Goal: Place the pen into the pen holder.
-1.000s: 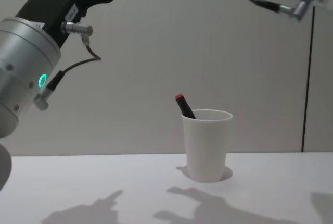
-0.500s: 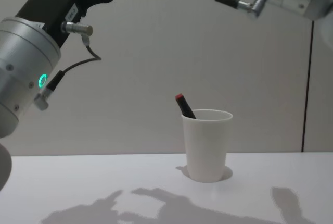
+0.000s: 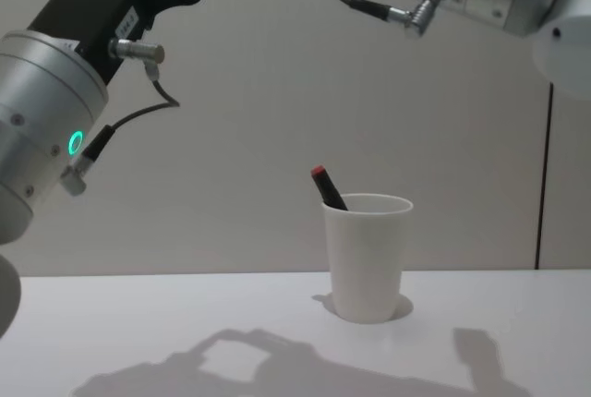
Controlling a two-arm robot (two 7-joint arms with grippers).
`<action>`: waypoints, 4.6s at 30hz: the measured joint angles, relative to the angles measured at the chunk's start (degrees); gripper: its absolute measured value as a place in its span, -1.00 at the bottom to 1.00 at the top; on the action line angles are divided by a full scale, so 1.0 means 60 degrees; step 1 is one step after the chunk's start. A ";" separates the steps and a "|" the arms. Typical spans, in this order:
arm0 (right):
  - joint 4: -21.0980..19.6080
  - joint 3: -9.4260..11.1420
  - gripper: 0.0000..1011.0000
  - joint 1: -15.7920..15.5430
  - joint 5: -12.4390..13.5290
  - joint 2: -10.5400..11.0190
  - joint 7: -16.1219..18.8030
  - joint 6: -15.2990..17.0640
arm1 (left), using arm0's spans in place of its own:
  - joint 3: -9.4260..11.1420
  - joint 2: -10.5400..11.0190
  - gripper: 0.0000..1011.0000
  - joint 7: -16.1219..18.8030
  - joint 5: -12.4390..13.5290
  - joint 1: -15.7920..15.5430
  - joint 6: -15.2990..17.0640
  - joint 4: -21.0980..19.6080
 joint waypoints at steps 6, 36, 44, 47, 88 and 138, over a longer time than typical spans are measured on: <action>0.0085 -0.0126 0.98 0.0114 -0.0372 -0.0020 0.0149 -0.0290 | 0.0000 -0.0001 -0.76 0.0000 0.0000 0.0000 0.0000 0.0000; 0.0138 -0.0438 0.98 0.0246 -0.0944 0.0057 0.0031 -0.0906 | -0.0001 0.0000 -0.76 -0.0001 0.0000 0.0000 0.0001 0.0000; 0.0109 -0.0476 0.98 0.0227 -0.0898 0.0091 -0.0015 -0.0943 | 0.0000 0.0000 -0.76 -0.0001 0.0000 0.0001 0.0000 0.0000; 0.0106 -0.0482 0.98 0.0226 -0.0887 0.0097 -0.0023 -0.0949 | -0.0001 0.0000 -0.76 -0.0001 0.0000 0.0000 0.0000 0.0000; 0.0087 -0.0502 -0.74 0.0211 -0.0851 0.0123 -0.0080 -0.0984 | 0.0000 0.0000 -0.76 -0.0016 0.0015 0.0000 -0.0018 -0.0002; 0.0078 -0.0534 -0.74 0.0211 -0.0846 0.0120 -0.0038 -0.0969 | -0.0006 0.0000 -0.61 0.0011 -0.0015 0.0000 0.0033 0.0005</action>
